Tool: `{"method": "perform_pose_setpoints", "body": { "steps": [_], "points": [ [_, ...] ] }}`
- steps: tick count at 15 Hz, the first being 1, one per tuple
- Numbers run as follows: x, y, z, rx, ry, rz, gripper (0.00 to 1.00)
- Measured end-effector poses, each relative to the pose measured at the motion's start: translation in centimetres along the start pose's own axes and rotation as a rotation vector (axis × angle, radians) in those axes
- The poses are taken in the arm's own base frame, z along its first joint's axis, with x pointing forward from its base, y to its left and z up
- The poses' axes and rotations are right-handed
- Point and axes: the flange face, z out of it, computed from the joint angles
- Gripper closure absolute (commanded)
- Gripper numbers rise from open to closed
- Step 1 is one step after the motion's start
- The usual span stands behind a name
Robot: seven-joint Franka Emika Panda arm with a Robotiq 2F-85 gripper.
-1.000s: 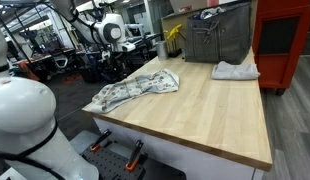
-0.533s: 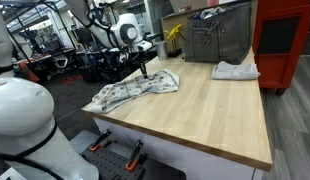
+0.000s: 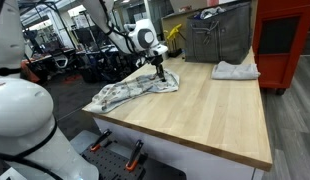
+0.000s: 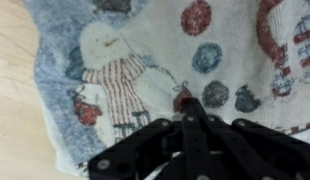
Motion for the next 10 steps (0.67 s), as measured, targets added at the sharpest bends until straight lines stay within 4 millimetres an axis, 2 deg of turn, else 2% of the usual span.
{"method": "perform_pose_setpoints", "body": {
  "steps": [6,10],
  "points": [
    [1.4,-1.1,0.4,-0.002,0.057,0.080,1.00],
    [4.2,-1.1,0.9,-0.013,0.105,0.126,1.00]
  ]
}}
